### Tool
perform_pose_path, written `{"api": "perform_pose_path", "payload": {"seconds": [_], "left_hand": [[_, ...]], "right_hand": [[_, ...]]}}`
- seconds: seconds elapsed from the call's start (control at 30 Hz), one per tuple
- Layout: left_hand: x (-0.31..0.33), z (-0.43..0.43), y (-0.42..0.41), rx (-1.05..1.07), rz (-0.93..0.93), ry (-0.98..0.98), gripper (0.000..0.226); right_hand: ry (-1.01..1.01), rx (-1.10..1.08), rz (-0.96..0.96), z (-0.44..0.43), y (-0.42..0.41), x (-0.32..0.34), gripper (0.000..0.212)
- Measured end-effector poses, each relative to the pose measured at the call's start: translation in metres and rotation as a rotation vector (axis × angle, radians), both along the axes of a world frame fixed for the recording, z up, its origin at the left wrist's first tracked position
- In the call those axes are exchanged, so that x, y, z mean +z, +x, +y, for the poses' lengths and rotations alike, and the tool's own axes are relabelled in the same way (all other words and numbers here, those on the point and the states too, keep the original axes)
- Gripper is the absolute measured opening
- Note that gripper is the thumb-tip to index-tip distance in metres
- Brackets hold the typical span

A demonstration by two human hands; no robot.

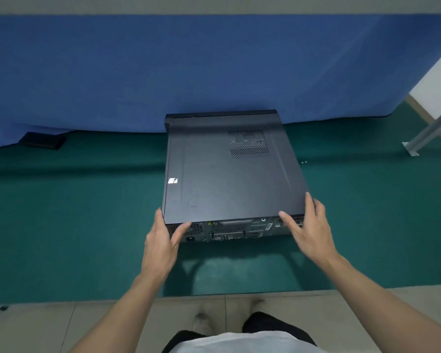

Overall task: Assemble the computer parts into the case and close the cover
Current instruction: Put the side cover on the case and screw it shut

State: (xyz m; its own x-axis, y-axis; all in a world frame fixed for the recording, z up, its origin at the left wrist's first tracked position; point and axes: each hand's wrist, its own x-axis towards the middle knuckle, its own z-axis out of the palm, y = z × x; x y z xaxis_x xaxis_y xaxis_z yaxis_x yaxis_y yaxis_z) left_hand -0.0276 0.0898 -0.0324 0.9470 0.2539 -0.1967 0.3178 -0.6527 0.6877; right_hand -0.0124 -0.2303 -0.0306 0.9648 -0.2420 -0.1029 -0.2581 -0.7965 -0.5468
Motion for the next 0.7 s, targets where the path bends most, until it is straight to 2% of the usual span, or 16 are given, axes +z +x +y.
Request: {"api": "perform_pose_path", "payload": {"seconds": [0.1,0.23,0.4,0.5,0.7], "left_hand": [[0.003,-0.001,-0.004,0.040,-0.074,0.041,0.074],[0.002,-0.005,-0.006,0.114,-0.096,0.088,0.080],[-0.005,-0.011,-0.011,0.167,-0.126,0.083,0.082],[-0.011,-0.016,-0.012,0.203,-0.160,0.048,0.074],[-0.019,-0.023,-0.014,0.296,-0.253,0.034,0.062]], "right_hand": [[0.071,-0.006,-0.071,-0.004,-0.005,-0.002,0.102],[0.163,-0.034,-0.052,-0.012,0.007,-0.006,0.119],[0.268,-0.049,-0.096,-0.016,0.007,-0.018,0.122],[0.326,-0.090,-0.129,-0.015,0.006,-0.025,0.122],[0.266,-0.162,-0.196,-0.011,0.007,-0.034,0.122]]}}
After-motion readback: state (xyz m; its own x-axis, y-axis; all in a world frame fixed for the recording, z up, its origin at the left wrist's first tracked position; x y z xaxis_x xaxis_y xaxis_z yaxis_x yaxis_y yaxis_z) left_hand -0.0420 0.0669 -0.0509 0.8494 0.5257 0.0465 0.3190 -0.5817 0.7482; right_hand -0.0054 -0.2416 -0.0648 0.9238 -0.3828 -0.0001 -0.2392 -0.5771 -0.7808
